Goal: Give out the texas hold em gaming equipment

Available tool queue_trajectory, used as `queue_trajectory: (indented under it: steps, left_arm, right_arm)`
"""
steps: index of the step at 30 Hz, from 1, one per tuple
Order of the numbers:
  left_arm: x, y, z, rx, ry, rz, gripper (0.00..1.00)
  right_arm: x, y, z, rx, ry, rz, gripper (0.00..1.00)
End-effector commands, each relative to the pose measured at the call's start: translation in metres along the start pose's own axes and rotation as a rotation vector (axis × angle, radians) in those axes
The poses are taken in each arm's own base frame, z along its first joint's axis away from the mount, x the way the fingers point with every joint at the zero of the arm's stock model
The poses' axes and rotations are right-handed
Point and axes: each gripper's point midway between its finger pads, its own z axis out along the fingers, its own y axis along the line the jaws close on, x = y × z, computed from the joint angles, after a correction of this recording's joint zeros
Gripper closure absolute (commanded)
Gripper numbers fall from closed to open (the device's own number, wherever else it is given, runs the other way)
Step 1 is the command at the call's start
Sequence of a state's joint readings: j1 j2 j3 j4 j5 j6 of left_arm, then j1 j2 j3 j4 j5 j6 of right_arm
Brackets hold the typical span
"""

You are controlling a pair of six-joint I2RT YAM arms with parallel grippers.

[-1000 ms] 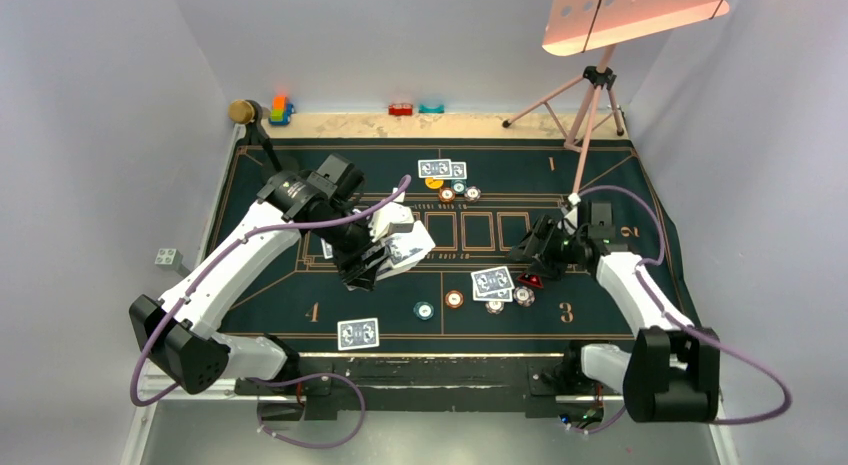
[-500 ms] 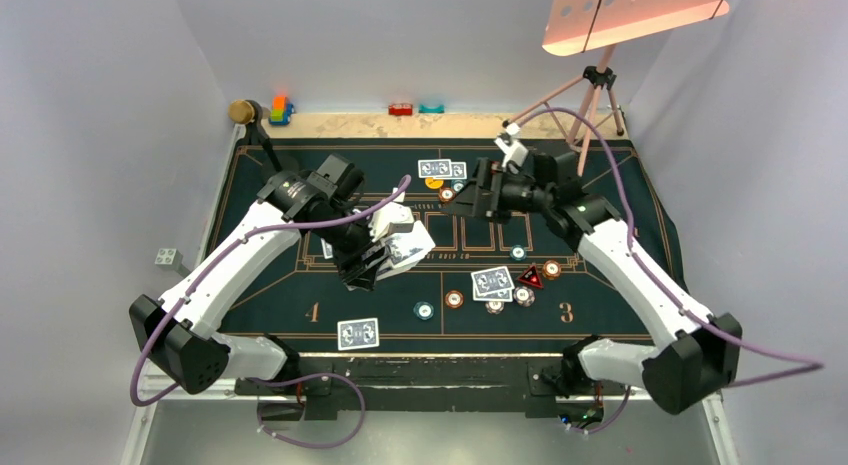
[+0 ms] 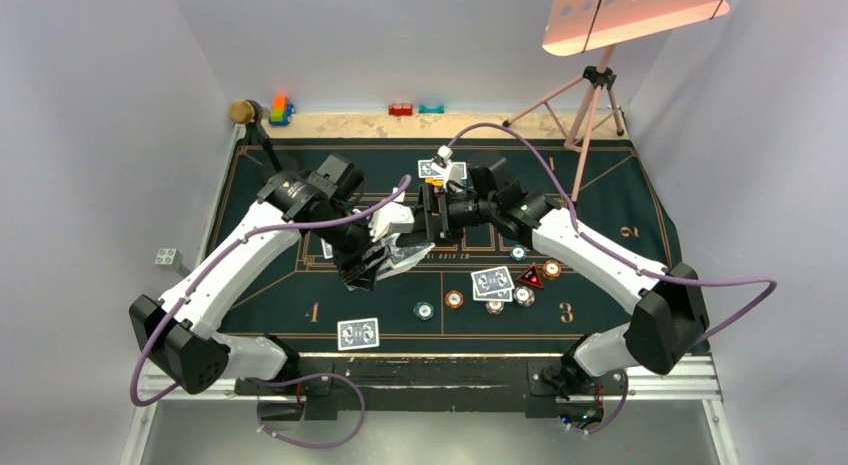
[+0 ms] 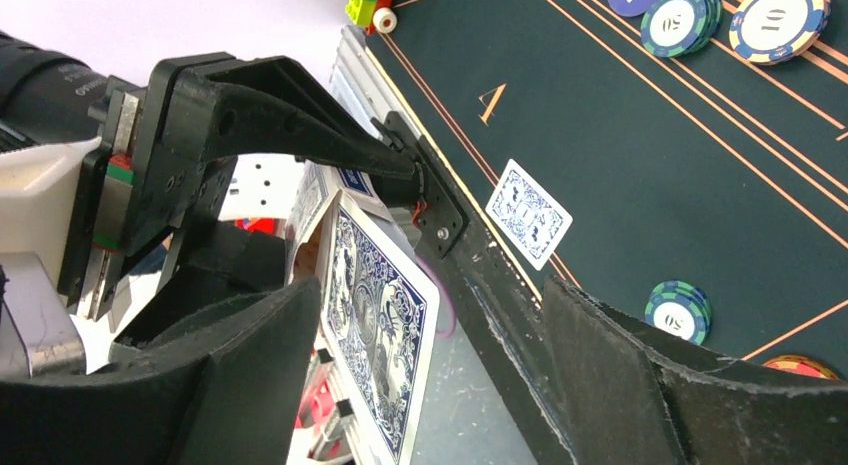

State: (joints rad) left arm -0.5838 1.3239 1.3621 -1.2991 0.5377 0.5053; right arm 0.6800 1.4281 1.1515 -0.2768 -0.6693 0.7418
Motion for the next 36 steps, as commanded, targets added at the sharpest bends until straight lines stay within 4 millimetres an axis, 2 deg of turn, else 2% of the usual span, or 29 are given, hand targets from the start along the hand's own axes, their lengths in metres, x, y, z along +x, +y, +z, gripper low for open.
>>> queue_trajectory:
  steps: [1, 4, 14, 20, 29, 36]
  left_arm:
    - [-0.014, -0.002, -0.008, -0.01, -0.054, 0.015, 1.0]
    - [-0.015, -0.002, -0.008, -0.009, -0.056, 0.018, 1.0]
    - [-0.014, -0.003, -0.009, -0.011, -0.058, 0.02, 1.0]
    - [-0.014, -0.004, -0.01, -0.01, -0.058, 0.023, 1.0]
    - [-0.013, -0.006, -0.011, -0.008, -0.058, 0.026, 1.0]
    - [-0.012, -0.006, -0.01, -0.007, -0.057, 0.023, 1.0]
  right_arm:
    - [-0.013, 0.019, -0.006, -0.035, -0.032, -0.05, 0.21]
    - [-0.011, 0.017, -0.007, -0.017, -0.02, -0.052, 0.33]
    - [-0.018, 0.012, -0.015, 0.047, -0.056, -0.072, 0.51]
    - [-0.027, 0.009, -0.026, 0.121, -0.107, -0.104, 0.52]
    - [-0.031, 0.009, -0.031, 0.145, -0.129, -0.119, 0.55]
    - [-0.039, 0.016, -0.039, 0.154, -0.166, -0.145, 0.65]
